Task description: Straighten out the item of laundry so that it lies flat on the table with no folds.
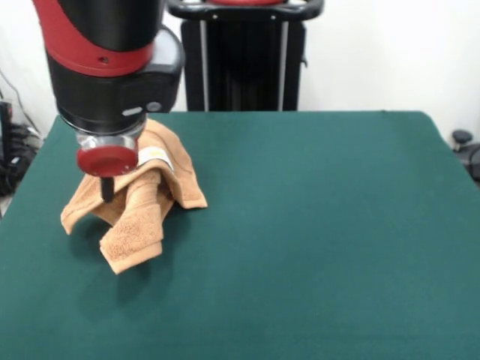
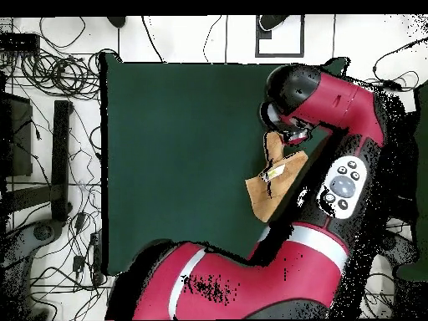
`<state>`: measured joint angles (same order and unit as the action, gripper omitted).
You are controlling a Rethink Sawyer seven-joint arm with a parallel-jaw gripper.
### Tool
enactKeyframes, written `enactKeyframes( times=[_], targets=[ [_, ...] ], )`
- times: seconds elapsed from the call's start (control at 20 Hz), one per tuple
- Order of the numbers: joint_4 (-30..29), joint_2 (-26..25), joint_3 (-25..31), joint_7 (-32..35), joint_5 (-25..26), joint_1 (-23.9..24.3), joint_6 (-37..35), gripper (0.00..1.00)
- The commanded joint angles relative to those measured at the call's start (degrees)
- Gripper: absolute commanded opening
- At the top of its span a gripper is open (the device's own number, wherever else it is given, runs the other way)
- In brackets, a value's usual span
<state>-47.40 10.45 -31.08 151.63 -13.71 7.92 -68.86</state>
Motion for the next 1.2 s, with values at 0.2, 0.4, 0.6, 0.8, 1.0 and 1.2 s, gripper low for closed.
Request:
enactKeyframes(
  times=[0.2,0.4,0.6,0.8,1.0,1.2],
  targets=[
    [-4.9,0.6,2.0,21.4,-4.9,-4.0,3.0,1.0],
    [-5.0,0.2,1.9,20.9,-5.3,-4.1,5.0,1.0],
    [-2.1,-0.6,1.5,13.4,-2.6,-2.6,0.0,1.0],
    [-4.9,2.3,1.7,6.9,-0.7,-0.7,-2.8,1.0],
    [-12.0,5.7,2.3,5.5,0.1,-1.1,-2.4,1.0],
    [-14.4,5.6,4.1,5.1,-0.1,-0.8,-0.9,1.0]
  ],
)
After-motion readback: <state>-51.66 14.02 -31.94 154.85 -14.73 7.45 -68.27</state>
